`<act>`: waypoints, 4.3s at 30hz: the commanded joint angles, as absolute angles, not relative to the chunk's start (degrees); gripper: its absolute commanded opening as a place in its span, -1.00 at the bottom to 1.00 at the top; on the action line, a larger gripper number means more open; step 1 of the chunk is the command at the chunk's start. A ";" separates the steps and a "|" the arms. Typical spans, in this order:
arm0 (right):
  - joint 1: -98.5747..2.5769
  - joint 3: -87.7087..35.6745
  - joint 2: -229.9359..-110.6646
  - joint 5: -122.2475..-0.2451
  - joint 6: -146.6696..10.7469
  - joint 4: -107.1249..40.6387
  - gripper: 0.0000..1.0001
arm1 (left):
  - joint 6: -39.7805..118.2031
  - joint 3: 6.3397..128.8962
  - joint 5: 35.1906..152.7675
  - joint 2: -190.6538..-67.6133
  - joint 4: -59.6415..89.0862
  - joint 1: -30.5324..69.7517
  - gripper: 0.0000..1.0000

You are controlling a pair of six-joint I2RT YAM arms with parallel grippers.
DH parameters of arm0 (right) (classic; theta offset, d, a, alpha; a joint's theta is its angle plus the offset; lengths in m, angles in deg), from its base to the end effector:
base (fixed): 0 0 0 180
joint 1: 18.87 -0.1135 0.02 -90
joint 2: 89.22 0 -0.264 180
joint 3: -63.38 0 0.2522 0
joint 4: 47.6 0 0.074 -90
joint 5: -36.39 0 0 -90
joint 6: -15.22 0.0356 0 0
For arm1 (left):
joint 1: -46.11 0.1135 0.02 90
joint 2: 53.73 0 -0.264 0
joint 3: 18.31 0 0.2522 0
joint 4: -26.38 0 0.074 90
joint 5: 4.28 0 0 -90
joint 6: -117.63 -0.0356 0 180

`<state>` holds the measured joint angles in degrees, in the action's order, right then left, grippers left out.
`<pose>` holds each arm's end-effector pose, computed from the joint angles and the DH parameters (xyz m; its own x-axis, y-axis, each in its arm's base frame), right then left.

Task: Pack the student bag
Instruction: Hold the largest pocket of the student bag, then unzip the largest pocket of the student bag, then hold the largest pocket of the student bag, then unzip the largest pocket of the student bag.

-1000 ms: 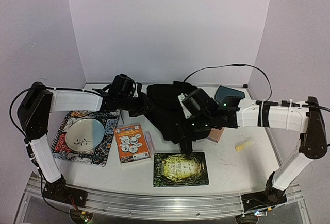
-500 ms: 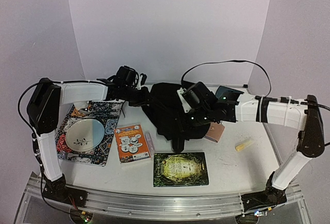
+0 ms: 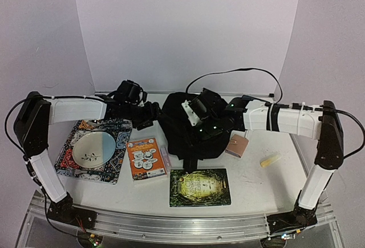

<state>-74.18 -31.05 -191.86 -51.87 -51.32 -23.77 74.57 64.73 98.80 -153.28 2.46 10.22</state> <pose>0.2401 0.3450 0.2770 -0.5983 -0.1653 -0.7840 -0.6203 0.7149 0.3227 0.3099 -0.2342 0.2317 -0.8779 -0.2432 -0.4125 0.1013 0.7476 -0.6564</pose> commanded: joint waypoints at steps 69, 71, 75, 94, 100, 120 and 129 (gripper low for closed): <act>-64.99 -29.02 -188.03 -63.17 -59.48 -21.62 -1.00 | 78.55 63.63 90.15 -144.88 -2.14 9.64 0.42; -65.52 -29.62 -188.93 -63.34 -59.55 -21.71 -1.00 | 80.54 62.71 90.40 -143.77 -2.18 7.69 0.48; -66.36 -30.68 -189.99 -63.12 -59.72 -21.71 -1.00 | 86.38 60.51 90.37 -142.67 -2.08 3.21 0.64; -66.77 -30.10 -189.39 -61.43 -61.06 -21.54 -1.00 | 97.77 62.48 90.57 -154.43 10.67 -4.06 0.33; -66.69 -29.49 -188.73 -58.68 -62.10 -20.43 -1.00 | 98.14 62.08 90.35 -156.11 14.04 -4.08 -0.37; -49.92 -26.66 -187.51 -50.43 -69.11 -17.14 -1.00 | 93.11 50.39 87.63 -145.40 14.02 -4.09 -1.00; -43.83 -31.22 -195.06 -50.89 -71.23 -17.32 -1.00 | 90.77 48.82 90.51 -143.94 15.25 -4.12 -1.00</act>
